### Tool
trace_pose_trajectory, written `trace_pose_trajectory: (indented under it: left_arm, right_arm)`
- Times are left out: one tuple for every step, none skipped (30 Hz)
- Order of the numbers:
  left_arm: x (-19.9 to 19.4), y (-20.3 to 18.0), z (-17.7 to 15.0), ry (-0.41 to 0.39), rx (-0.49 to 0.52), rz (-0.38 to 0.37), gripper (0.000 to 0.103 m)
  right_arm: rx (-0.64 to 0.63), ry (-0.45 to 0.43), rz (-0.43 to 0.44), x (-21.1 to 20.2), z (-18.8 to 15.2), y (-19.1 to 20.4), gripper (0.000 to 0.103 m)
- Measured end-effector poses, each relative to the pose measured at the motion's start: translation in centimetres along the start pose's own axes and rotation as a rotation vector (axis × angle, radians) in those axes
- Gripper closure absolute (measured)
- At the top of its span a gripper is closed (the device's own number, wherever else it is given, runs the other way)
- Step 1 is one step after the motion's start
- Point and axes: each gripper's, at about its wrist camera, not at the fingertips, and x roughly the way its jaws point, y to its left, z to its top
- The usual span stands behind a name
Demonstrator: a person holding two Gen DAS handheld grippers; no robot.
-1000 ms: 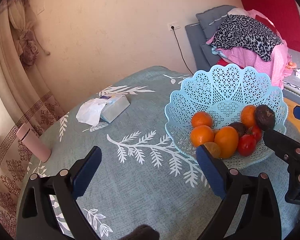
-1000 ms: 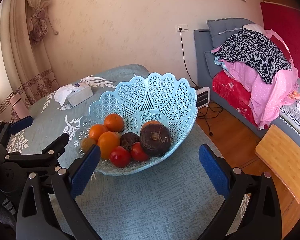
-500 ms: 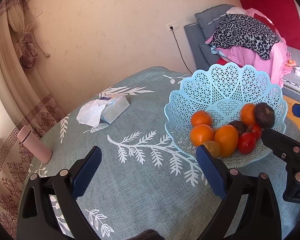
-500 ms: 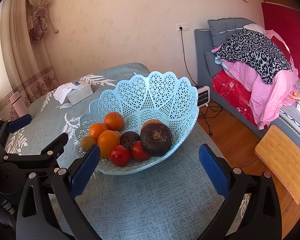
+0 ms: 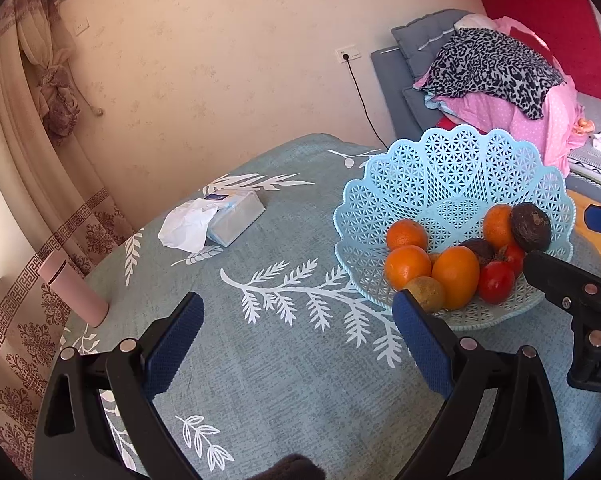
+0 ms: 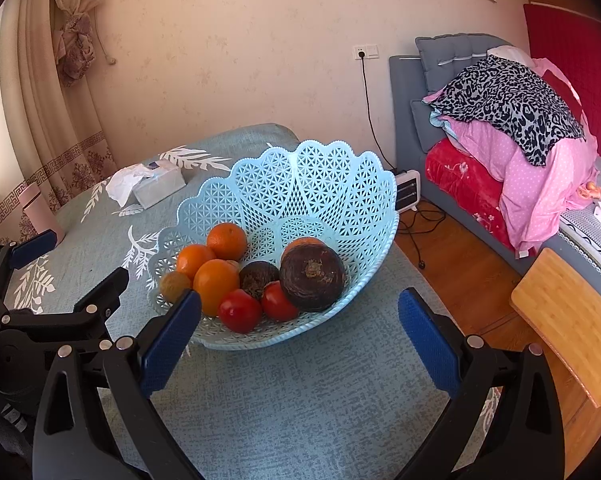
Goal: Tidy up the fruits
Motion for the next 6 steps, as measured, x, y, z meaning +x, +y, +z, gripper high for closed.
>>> trace_pose_trajectory:
  left_arm:
    - [0.1,0.2,0.0,0.008,-0.008,-0.005,0.009]
    - [0.1,0.4,-0.1,0.014,-0.015,-0.007,0.009]
    - [0.1,0.7,-0.2,0.018,-0.02,-0.008,0.009]
    - [0.0,0.9,-0.4,0.02,-0.025,-0.006,0.009]
    - [-0.1,1.1,-0.5,0.021,-0.03,-0.002,0.009]
    - [-0.2,1.4,-0.7,0.024,-0.036,0.002,0.009]
  right_arm:
    - [0.001,0.001,0.0,0.0,-0.1,0.0,0.003]
    - [0.002,0.001,0.001,0.1,-0.2,-0.1,0.003]
    - [0.003,0.001,0.0,0.1,-0.2,-0.1,0.003]
    - [0.004,0.002,0.0,0.2,-0.2,-0.1,0.003]
    - [0.004,0.002,-0.001,0.2,-0.2,-0.1,0.003]
    - [0.003,0.002,-0.002,0.2,-0.3,-0.1,0.003]
